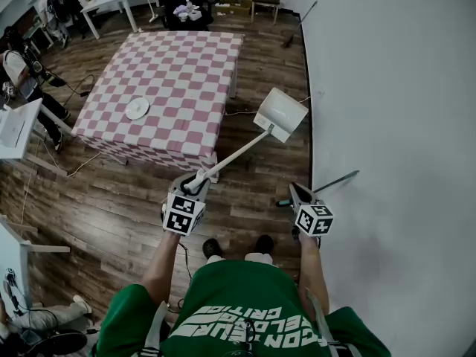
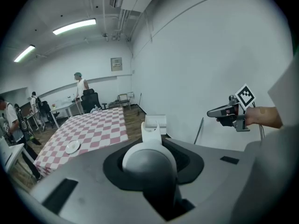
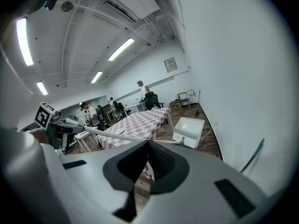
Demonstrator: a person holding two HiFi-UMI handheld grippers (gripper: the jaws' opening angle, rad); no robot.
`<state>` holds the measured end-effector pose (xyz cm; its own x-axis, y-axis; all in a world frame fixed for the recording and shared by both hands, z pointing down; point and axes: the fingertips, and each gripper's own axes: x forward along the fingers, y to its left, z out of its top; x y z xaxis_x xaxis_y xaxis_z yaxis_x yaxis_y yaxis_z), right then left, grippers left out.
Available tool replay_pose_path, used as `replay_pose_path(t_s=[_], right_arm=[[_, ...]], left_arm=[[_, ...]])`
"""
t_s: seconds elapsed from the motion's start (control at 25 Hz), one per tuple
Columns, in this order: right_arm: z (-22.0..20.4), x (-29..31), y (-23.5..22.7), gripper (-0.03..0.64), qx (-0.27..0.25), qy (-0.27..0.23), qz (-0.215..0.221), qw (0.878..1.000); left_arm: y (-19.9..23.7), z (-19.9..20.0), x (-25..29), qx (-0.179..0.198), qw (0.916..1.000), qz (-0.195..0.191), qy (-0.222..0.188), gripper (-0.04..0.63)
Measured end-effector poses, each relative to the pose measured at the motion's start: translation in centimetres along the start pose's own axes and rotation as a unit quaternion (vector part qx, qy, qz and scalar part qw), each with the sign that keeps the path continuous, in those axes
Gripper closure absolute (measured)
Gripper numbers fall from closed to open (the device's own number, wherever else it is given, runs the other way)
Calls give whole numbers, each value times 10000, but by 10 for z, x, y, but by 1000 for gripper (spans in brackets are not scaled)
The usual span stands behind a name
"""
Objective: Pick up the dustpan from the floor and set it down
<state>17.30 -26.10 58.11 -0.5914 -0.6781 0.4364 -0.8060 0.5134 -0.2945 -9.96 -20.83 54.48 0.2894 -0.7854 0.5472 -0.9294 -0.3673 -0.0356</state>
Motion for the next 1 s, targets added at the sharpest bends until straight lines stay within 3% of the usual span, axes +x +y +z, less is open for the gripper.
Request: replay_pose_path(t_s=[0.28, 1.0], right_arm=[[4, 7, 0, 609, -48, 29, 53, 10000], [10, 15, 0, 609, -93, 23, 135, 9999]], left_arm=[[6, 13, -8, 108, 9998, 120, -112, 488], [13, 22, -9, -60, 9996, 228, -169, 488]])
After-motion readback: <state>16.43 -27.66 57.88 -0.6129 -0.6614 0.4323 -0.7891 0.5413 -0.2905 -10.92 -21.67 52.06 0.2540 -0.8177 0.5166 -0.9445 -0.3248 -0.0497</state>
